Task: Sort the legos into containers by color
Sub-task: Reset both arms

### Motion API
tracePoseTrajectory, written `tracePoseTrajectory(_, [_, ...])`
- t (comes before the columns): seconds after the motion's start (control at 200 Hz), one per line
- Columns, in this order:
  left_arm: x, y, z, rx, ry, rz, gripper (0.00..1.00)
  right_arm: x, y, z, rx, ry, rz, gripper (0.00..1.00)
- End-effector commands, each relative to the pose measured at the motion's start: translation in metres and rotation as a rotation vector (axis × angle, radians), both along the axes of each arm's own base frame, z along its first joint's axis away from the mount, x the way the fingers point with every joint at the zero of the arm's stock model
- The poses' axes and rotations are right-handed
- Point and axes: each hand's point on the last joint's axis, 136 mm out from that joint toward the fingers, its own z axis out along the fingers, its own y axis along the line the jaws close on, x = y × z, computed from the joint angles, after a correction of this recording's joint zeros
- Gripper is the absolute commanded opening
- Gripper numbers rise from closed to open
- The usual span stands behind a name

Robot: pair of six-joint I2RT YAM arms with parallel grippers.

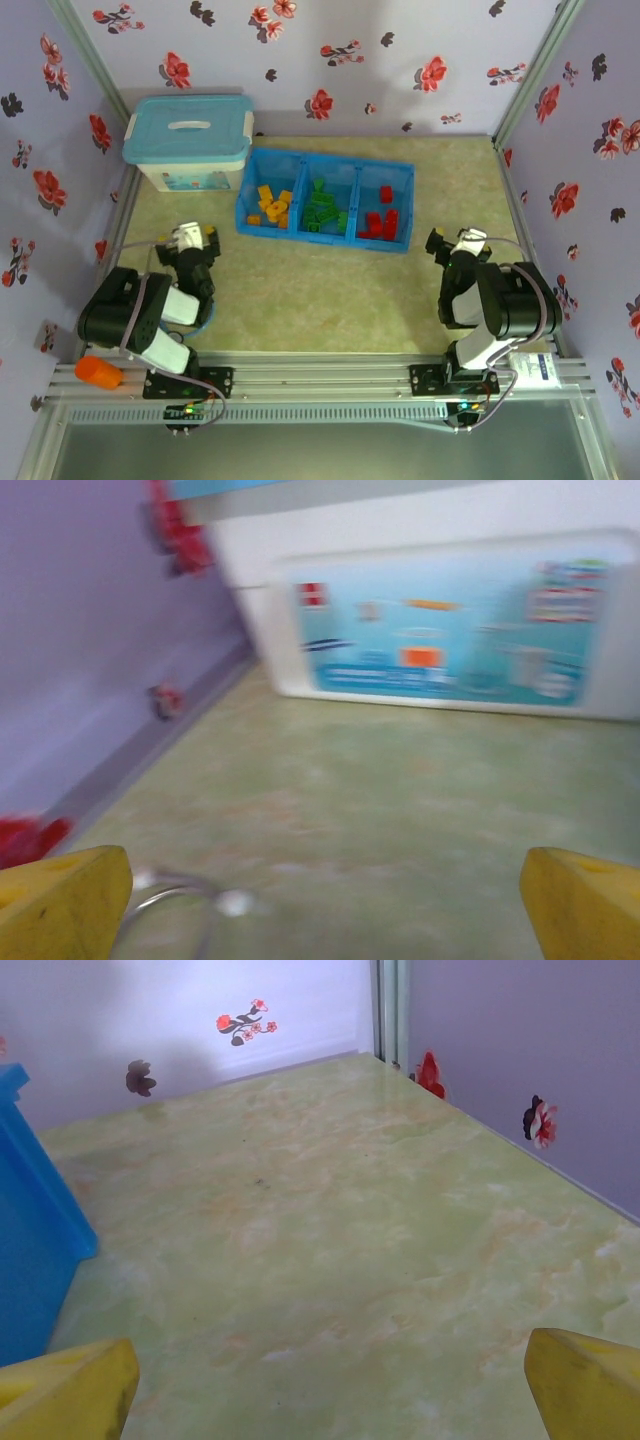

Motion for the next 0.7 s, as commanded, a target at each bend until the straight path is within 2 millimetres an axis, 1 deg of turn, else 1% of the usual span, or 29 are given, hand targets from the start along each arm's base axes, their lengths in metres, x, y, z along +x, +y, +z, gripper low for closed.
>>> tracePoseTrajectory(0.0, [0.006, -0.015, 0.01, 0.084, -0.011, -0.091, 1.0, 0.007, 0.006, 0.014, -0.05, -0.042, 0.018, 1.0])
tracePoseTrajectory(0.135, [0.006, -0.015, 0.01, 0.083, -0.011, -0.093, 1.0, 0.01, 0.025, 0.015, -0.115, -0.029, 0.085, 0.99])
tracePoseTrajectory(0.26, [0.006, -0.015, 0.009, 0.084, -0.009, -0.093, 1.0, 0.011, 0.022, 0.015, -0.139, -0.022, 0.048, 0.99])
tracePoseTrajectory(0.36, [0.01, -0.013, 0.011, 0.082, -0.01, -0.089, 1.0, 0.017, 0.018, 0.014, -0.137, -0.008, 0.019, 0.99])
tracePoseTrajectory(0.395, [0.011, -0.013, 0.011, 0.081, -0.009, -0.09, 1.0, 0.021, 0.017, 0.015, -0.134, 0.007, 0.011, 0.99])
tracePoseTrajectory(0.455, [0.011, -0.012, 0.01, 0.077, -0.008, -0.093, 1.0, 0.031, 0.014, 0.01, -0.121, 0.077, -0.006, 0.99])
tracePoseTrajectory(0.515, [0.012, -0.011, 0.01, 0.069, -0.01, -0.099, 1.0, 0.042, 0.006, 0.004, -0.089, 0.145, -0.024, 0.99])
tracePoseTrajectory(0.58, [0.012, -0.008, 0.006, 0.028, -0.007, -0.116, 1.0, 0.043, -0.005, 0.001, -0.043, 0.157, -0.049, 0.99])
tracePoseTrajectory(0.6, [0.011, -0.005, -0.004, -0.005, 0.014, -0.129, 1.0, 0.043, -0.005, 0.001, -0.036, 0.157, -0.046, 0.99])
tracePoseTrajectory(0.61, [0.012, -0.004, -0.006, -0.014, 0.016, -0.143, 1.0, 0.043, -0.005, 0.0, -0.035, 0.158, -0.046, 0.99])
tracePoseTrajectory(0.64, [0.018, -0.002, -0.004, -0.007, 0.007, -0.13, 1.0, 0.043, -0.005, 0.0, -0.036, 0.157, -0.047, 0.99])
tracePoseTrajectory(0.695, [0.025, 0.0, -0.007, -0.019, 0.054, -0.119, 1.0, 0.042, -0.005, 0.0, -0.035, 0.153, -0.047, 0.99])
